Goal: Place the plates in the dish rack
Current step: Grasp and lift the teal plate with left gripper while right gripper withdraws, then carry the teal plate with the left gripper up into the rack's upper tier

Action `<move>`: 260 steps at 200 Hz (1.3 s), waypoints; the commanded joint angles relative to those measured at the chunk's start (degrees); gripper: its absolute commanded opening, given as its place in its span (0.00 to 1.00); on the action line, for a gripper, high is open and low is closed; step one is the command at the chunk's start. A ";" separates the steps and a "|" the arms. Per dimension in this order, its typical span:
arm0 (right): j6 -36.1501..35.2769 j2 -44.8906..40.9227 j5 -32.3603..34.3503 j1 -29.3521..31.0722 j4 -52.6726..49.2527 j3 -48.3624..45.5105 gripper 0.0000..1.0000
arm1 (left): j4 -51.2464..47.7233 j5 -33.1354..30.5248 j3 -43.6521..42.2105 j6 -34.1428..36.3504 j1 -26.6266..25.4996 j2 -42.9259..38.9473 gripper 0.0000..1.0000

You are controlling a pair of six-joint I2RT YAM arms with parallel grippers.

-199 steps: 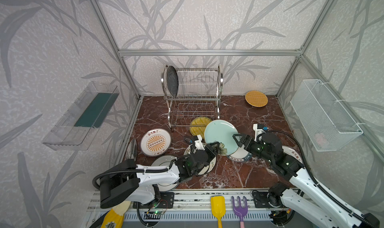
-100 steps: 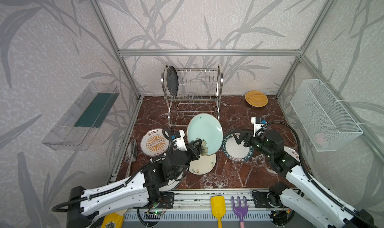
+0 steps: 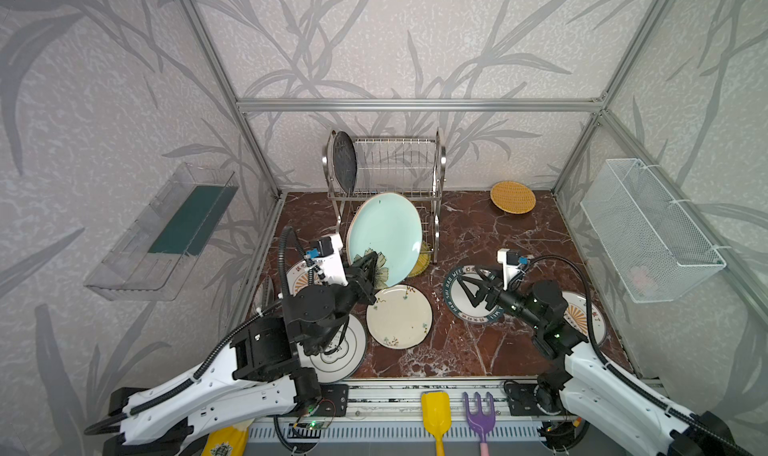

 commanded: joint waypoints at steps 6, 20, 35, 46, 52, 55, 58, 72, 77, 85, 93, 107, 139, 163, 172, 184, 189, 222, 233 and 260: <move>-2.49 -2.52 0.52 -0.07 3.60 -0.06 0.99 | 4.89 -8.49 9.07 12.05 -0.07 3.60 0.00; -1.66 -3.07 1.07 -0.09 5.82 -1.23 0.99 | 5.33 -10.61 12.56 16.30 -0.05 5.87 0.00; -1.47 -3.29 0.83 -0.05 6.87 -1.95 0.99 | 5.90 -14.08 16.00 19.78 -0.05 7.89 0.00; -1.40 -3.25 0.86 -0.05 7.30 -2.18 0.99 | 7.78 -16.20 17.97 23.08 -0.05 9.37 0.00; -1.20 -3.16 0.90 -0.05 7.73 -2.37 0.99 | 8.94 -17.42 19.09 25.13 -0.05 10.28 0.00; -1.14 -3.04 0.92 -0.05 7.99 -2.49 0.99 | 9.36 -18.07 19.78 26.21 -0.05 10.77 0.00; -1.04 -2.99 0.91 -0.05 8.12 -2.55 0.99 | 9.90 -18.61 20.56 27.26 0.00 11.48 0.00; -0.87 -2.76 0.66 -0.10 8.42 -2.52 0.99 | 12.71 -21.44 23.86 32.89 0.10 14.44 0.00; -0.69 -2.68 0.53 -0.06 8.47 -2.58 0.99 | 14.07 -21.98 24.74 34.67 0.26 15.43 0.00; -0.52 -2.52 0.40 -0.11 8.99 -2.64 0.99 | 15.88 -22.16 25.96 37.19 0.63 16.76 0.00; -0.43 -2.35 0.31 -0.09 9.13 -2.69 0.99 | 16.87 -22.25 27.41 39.30 1.19 18.14 0.00; -0.26 -1.94 0.50 -0.07 9.39 -2.86 0.99 | 16.50 -22.50 30.78 41.33 2.93 20.91 0.00; 1.15 0.40 -1.03 -0.05 12.55 -3.13 0.99 | 5.71 -15.75 38.96 34.75 11.75 26.13 0.00; 1.46 1.28 -1.71 0.04 14.64 -3.22 0.99 | -0.62 -9.94 45.13 31.76 18.71 30.73 0.00; 1.51 1.17 -1.87 -0.04 14.71 -3.20 0.99 | -2.33 -8.13 47.30 31.72 20.76 32.61 0.00; 1.51 0.86 -2.04 0.04 14.76 -3.26 0.99 | -4.36 -6.01 49.83 31.50 23.61 35.13 0.00; 1.55 0.71 -1.96 0.00 14.71 -3.30 0.99 | -5.29 -5.10 50.98 31.14 24.88 36.14 0.00; 1.33 0.73 -1.74 0.13 14.69 -3.40 0.99 | -10.45 2.83 56.66 27.92 32.98 42.55 0.00; 1.42 1.37 -1.82 0.16 15.04 -3.37 0.99 | -11.31 4.89 58.25 27.36 35.10 44.48 0.00; 1.68 3.74 -2.50 0.30 16.67 -3.31 0.99 | -12.57 10.21 61.79 27.11 39.14 48.73 0.00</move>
